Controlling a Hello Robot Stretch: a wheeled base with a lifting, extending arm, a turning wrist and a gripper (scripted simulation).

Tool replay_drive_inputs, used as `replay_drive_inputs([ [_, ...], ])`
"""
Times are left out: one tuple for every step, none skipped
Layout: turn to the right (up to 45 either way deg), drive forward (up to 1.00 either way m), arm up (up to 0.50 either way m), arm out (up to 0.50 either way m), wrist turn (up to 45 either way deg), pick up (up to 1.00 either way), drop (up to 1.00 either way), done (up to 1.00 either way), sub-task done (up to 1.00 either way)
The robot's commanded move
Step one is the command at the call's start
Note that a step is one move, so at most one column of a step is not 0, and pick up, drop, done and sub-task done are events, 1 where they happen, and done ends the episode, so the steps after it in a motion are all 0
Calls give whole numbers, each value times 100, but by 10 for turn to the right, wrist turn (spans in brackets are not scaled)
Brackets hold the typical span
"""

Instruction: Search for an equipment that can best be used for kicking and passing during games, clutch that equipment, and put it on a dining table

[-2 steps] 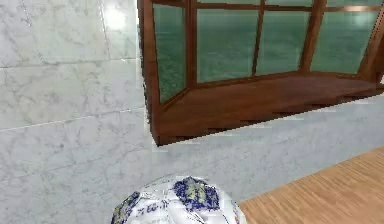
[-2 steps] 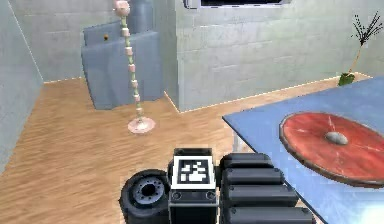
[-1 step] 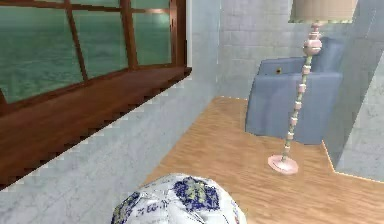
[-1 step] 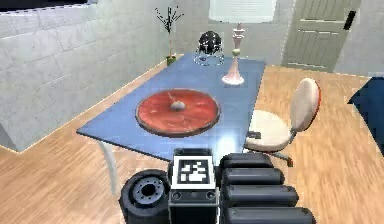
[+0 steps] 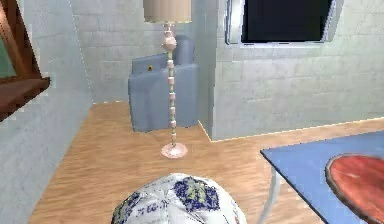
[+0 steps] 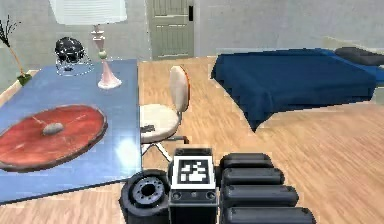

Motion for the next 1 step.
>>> replay_drive_inputs([
  [0, 100, 0, 0, 0, 0, 0, 0, 0],
])
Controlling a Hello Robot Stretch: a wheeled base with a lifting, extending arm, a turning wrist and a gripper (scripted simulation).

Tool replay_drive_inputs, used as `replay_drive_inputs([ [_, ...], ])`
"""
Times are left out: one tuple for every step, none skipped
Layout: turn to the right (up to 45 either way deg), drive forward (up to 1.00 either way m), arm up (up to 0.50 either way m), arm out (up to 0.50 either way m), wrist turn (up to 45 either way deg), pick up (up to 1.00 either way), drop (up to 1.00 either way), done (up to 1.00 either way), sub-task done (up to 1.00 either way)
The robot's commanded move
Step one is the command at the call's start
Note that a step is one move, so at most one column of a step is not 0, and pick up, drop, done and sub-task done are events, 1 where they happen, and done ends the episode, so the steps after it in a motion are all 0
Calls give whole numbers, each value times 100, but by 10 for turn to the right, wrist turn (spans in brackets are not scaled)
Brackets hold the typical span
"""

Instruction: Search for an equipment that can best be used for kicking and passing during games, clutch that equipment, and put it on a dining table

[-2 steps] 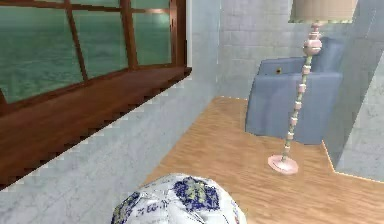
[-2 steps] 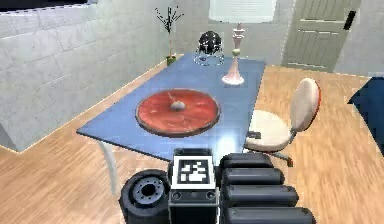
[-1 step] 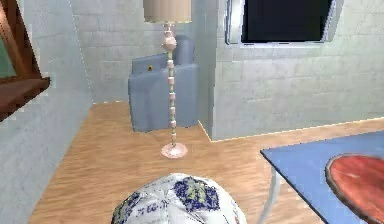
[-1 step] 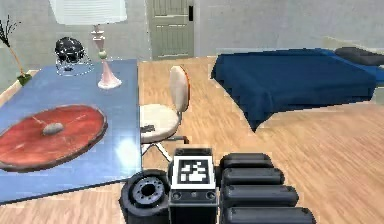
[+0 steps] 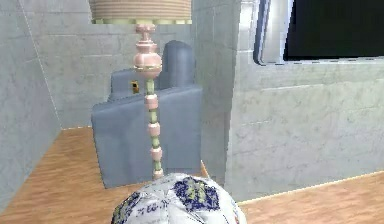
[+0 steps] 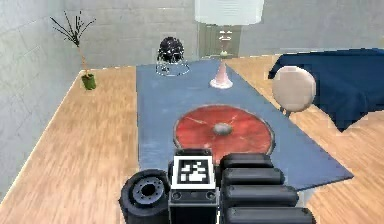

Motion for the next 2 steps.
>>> replay_drive_inputs([
  [90, 0, 0, 0, 0, 0, 0, 0, 0],
  [0, 15, 0, 0, 0, 0, 0, 0, 0],
])
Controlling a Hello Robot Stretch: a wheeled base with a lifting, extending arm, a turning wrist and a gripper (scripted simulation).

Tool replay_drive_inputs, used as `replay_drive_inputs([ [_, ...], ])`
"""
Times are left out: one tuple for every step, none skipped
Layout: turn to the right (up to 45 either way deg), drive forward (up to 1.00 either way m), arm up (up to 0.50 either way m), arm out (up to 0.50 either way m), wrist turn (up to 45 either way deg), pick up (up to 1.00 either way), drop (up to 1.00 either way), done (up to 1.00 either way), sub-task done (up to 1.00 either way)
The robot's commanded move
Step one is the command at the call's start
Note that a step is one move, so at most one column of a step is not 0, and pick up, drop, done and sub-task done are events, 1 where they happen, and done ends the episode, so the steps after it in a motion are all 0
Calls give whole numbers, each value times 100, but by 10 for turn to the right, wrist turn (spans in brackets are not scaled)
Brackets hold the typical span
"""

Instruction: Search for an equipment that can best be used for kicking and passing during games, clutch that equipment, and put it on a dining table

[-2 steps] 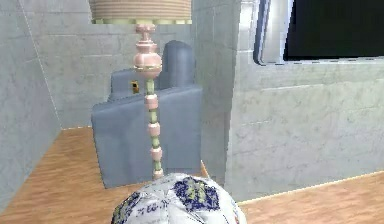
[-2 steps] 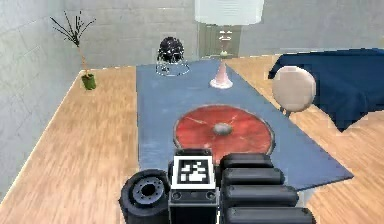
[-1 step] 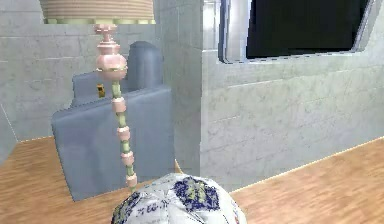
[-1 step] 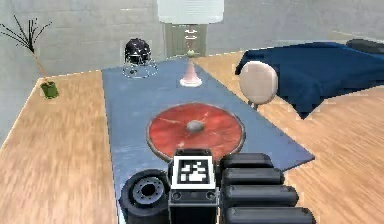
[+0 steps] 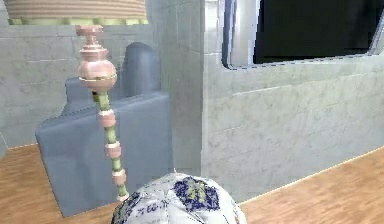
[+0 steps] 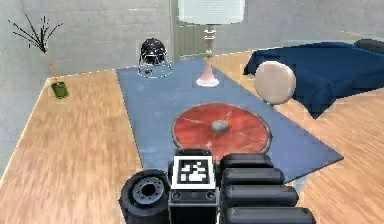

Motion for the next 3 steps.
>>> replay_drive_inputs([
  [210, 0, 0, 0, 0, 0, 0, 0, 0],
  [0, 30, 0, 0, 0, 0, 0, 0, 0],
  [420, 0, 0, 0, 0, 0, 0, 0, 0],
])
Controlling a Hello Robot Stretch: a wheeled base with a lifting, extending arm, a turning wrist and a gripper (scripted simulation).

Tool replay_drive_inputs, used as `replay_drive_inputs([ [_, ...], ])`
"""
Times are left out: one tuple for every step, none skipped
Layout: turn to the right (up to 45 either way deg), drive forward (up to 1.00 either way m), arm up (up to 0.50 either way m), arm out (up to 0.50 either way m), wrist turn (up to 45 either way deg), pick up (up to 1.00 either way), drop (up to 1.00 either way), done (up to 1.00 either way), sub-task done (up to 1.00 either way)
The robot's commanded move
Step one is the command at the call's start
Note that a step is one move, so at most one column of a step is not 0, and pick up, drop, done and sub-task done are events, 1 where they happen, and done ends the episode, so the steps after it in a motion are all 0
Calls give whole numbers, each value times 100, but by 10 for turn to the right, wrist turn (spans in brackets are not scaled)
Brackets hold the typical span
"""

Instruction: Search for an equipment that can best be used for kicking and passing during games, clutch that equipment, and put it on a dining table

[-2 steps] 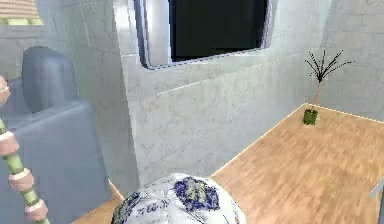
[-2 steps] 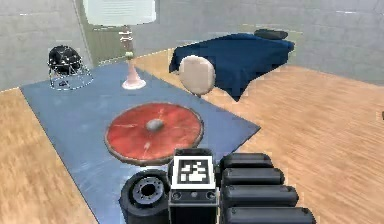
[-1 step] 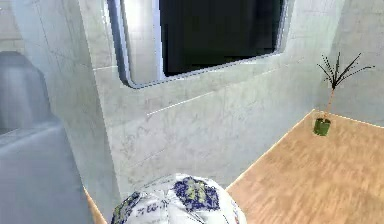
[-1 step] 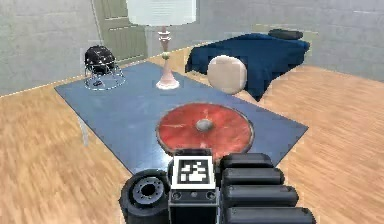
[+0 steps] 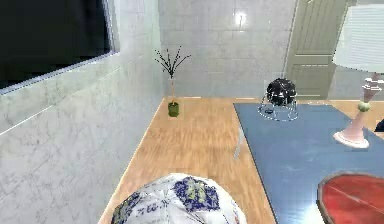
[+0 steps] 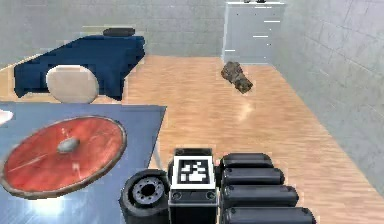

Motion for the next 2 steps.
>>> replay_drive_inputs([
  [0, 100, 0, 0, 0, 0, 0, 0, 0],
  [180, 0, 0, 0, 0, 0, 0, 0, 0],
])
